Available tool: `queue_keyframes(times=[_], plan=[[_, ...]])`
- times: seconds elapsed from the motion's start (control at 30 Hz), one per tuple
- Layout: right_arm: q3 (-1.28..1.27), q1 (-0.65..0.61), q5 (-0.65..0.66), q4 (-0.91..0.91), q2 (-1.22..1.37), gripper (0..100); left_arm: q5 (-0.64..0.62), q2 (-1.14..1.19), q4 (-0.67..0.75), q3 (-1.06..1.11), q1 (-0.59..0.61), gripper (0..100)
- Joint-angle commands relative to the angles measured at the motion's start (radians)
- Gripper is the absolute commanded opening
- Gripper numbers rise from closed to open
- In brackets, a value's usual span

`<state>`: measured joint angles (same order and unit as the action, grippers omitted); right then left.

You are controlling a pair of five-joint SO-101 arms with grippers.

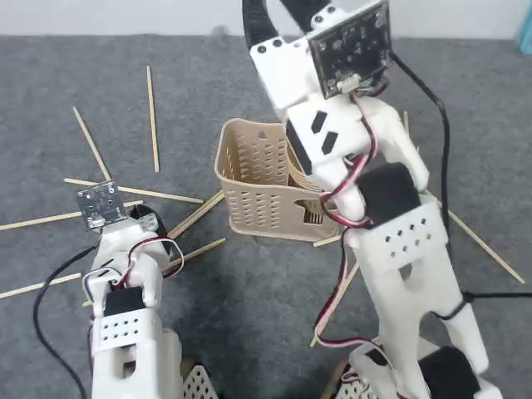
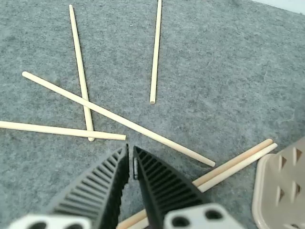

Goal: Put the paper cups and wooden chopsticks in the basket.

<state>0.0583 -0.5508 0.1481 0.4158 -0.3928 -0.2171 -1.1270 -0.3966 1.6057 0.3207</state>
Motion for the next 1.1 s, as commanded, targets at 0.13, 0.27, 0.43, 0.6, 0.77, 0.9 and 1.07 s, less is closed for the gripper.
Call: queue_keyframes(times=[0.13, 0.27, 0.43, 0.6, 0.77, 0.9, 1.07], plan=[[-0.126, -0.005, -0.101, -0.005, -0.068, 0.8, 0.015, -0.018, 0.028, -0.008, 0.002, 1], [-0.193, -0.001, -0.103, 0.004, -0.102, 0.8, 0.015, -0.018, 0.028, -0.008, 0.002, 1], [-0.379, -0.002, -0.104, 0.002, -0.213, 0.9, 0.015, -0.018, 0.028, -0.008, 0.002, 1], [-0.588, -0.007, -0.104, 0.001, -0.371, 4.0, 0.015, -0.018, 0.028, -0.008, 0.002, 1], [-0.709, -0.005, -0.104, 0.002, -0.489, 11.8, 0.015, -0.018, 0.028, -0.008, 0.002, 1], [-0.697, 0.001, -0.103, 0.007, -0.564, 11.8, 0.015, -0.018, 0.028, -0.008, 0.002, 1], [-0.535, 0.047, -0.103, 0.202, -0.634, 11.8, 0.015, -0.018, 0.028, -0.008, 0.006, 1]])
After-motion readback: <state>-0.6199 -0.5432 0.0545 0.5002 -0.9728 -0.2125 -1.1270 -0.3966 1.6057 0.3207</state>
